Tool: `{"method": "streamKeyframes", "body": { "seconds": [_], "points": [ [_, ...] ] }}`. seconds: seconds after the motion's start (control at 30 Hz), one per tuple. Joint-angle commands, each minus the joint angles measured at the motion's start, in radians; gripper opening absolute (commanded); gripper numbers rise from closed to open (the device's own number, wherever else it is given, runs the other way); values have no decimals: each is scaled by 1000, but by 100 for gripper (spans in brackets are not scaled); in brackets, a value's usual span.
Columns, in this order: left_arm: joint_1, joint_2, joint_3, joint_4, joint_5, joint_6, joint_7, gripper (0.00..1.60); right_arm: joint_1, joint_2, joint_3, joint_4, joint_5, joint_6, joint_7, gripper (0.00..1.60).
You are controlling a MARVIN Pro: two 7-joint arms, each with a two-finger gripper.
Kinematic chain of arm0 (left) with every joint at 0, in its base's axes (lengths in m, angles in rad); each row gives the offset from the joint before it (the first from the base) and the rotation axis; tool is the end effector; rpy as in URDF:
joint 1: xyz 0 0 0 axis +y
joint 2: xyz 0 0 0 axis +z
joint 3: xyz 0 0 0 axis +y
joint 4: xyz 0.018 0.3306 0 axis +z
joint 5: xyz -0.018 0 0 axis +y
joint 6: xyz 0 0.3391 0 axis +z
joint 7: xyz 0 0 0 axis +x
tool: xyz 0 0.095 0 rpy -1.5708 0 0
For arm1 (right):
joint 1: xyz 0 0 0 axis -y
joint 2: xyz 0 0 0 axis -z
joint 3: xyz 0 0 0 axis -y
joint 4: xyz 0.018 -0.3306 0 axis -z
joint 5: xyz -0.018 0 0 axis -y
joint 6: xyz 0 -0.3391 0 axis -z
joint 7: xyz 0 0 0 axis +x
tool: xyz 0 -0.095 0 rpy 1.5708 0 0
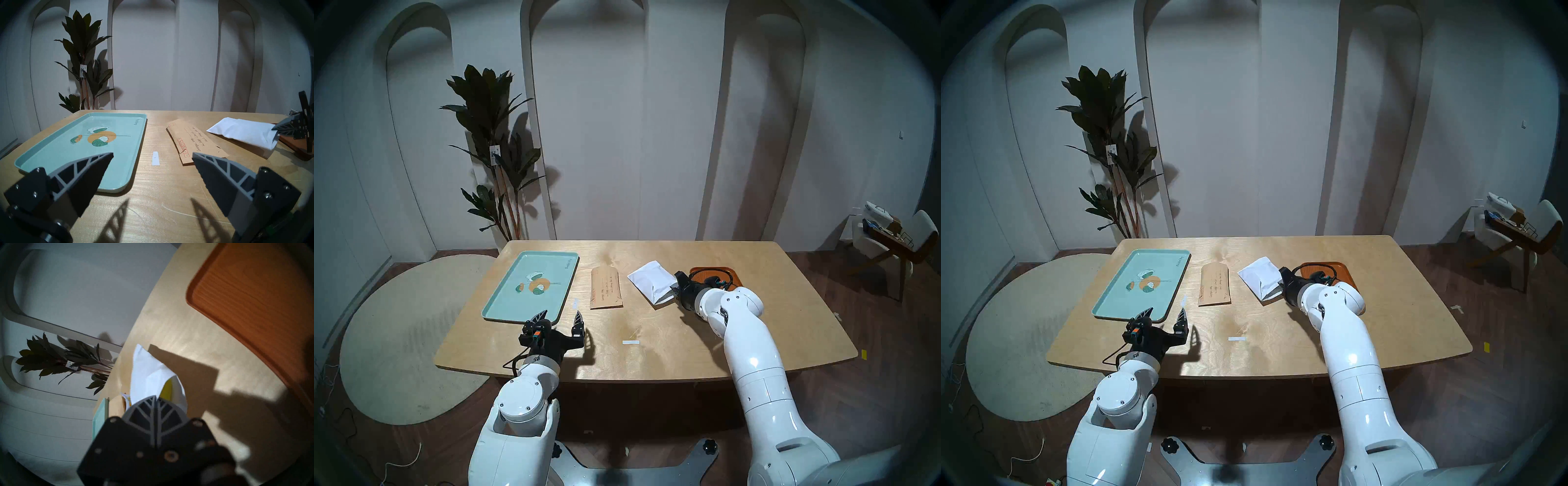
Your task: Sort the mail into the trays, one tray per recipient
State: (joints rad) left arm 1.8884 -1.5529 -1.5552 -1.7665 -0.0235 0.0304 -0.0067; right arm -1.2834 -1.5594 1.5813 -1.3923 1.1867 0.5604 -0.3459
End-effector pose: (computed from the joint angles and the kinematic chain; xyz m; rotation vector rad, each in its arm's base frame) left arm 0.3421 -0.0029 -0.3933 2.3653 -0.0162 2.0293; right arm 0.5308 0.0223 -0.3323 -1.9971 0.8195 -1.0149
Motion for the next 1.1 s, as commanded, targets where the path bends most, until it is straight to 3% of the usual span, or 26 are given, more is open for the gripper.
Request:
{"method": "streamKeyframes", "body": {
  "seconds": [0.0,0.03,0.3,0.73,1.07],
  "points": [
    [-9,0,0,-17,0,-5,0,160,93,25,20,-93,-7,-26,27,0],
    [-10,0,0,-17,0,-5,0,160,131,32,27,-108,-9,-16,5,0],
    [-8,0,-1,-20,0,-6,0,160,187,76,85,-124,-13,1,-30,0],
    [-6,0,-1,-25,0,-4,1,160,106,67,160,-261,53,99,-169,0],
    [-6,0,-1,-26,0,-4,1,160,26,45,195,-347,91,125,-230,0]
  ]
}}
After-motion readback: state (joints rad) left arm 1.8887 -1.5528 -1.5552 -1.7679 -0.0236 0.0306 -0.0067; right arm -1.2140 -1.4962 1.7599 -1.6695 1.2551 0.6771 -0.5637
